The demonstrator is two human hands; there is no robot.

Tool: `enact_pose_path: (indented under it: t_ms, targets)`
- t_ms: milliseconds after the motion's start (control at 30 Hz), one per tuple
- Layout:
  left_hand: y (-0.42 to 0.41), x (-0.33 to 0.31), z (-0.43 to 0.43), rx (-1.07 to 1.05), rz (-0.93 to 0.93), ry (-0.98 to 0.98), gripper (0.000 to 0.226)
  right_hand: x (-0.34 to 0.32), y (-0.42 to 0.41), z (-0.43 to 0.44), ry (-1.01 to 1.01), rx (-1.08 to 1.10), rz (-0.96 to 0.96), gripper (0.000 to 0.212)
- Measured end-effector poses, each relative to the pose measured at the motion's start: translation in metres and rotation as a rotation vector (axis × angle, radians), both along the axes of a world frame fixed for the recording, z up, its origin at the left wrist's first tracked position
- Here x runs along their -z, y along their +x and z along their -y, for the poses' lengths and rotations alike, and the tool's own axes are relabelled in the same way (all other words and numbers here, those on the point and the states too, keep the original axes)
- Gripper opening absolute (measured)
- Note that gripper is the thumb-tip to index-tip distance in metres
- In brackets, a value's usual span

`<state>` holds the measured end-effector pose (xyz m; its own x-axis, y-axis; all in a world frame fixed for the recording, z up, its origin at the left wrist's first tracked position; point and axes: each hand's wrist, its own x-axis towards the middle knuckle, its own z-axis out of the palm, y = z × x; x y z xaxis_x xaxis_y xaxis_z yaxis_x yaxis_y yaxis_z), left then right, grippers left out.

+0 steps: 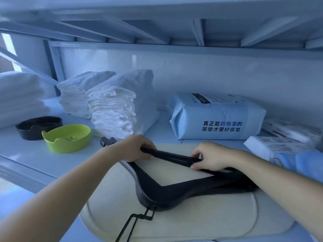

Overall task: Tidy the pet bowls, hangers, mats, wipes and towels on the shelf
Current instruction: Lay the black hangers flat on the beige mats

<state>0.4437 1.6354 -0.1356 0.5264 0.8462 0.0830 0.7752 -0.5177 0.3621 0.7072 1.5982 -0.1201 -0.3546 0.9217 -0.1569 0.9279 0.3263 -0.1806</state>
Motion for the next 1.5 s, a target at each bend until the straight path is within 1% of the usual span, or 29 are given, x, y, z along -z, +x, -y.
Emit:
enact_pose_path:
  t_ms: [100,200,367,500,600,667,733,800,833,900,967,1067,1133,1200,1333,1433,1500]
  targets:
    - [-0.001,0.000,0.002,-0.057,-0.046,0.019,0.022,-0.007,-0.004,-0.003,0.014,-0.047,-0.002,0.020]
    - [-0.007,-0.001,0.000,-0.116,-0.067,0.031,0.019,-0.015,-0.008,-0.014,0.048,-0.078,-0.015,0.023]
    - [-0.011,-0.002,-0.002,-0.142,-0.058,0.012,0.015,-0.009,-0.010,-0.029,-0.006,-0.094,-0.028,0.022]
    - [-0.013,0.002,-0.004,-0.160,-0.040,-0.035,0.015,-0.001,-0.007,-0.040,-0.033,-0.094,-0.024,0.028]
    - [-0.016,0.005,-0.006,-0.159,-0.005,-0.031,0.014,-0.001,-0.006,-0.045,-0.039,-0.097,-0.019,0.032]
    - [-0.015,0.006,-0.006,-0.148,0.023,-0.029,0.015,-0.004,-0.003,-0.044,-0.060,-0.071,-0.063,0.032]
    - [-0.014,0.005,-0.008,-0.165,0.069,-0.031,0.022,-0.008,0.004,-0.045,-0.096,-0.012,-0.164,0.034]
    - [-0.012,0.005,-0.012,-0.182,0.114,-0.018,0.031,-0.009,0.015,-0.050,-0.066,0.045,-0.236,0.036]
    - [-0.010,0.005,-0.014,-0.186,0.129,-0.006,0.032,-0.008,0.022,-0.053,-0.042,0.072,-0.241,0.035]
    - [-0.003,0.005,-0.017,-0.177,0.141,0.012,0.028,-0.003,0.034,-0.058,0.006,0.116,-0.180,0.031]
    - [0.006,0.003,-0.019,-0.158,0.113,0.029,0.027,0.001,0.044,-0.060,-0.003,0.151,-0.115,0.029]
    - [0.016,0.005,-0.026,-0.138,0.010,0.016,0.030,0.004,0.053,-0.063,-0.038,0.181,-0.048,0.032]
    - [0.015,0.007,-0.032,-0.153,-0.071,-0.030,0.033,0.003,0.056,-0.065,-0.040,0.182,-0.009,0.035]
    - [0.014,0.007,-0.036,-0.168,-0.109,-0.074,0.036,0.003,0.059,-0.066,-0.036,0.182,0.018,0.036]
    - [0.013,0.007,-0.037,-0.163,-0.107,-0.080,0.037,0.005,0.061,-0.070,-0.034,0.169,0.046,0.038]
    - [0.010,0.009,-0.038,-0.149,-0.071,-0.031,0.035,0.005,0.059,-0.073,0.016,0.153,0.073,0.040]
    - [0.008,0.009,-0.039,-0.133,-0.055,0.017,0.035,0.004,0.059,-0.075,0.059,0.144,0.069,0.035]
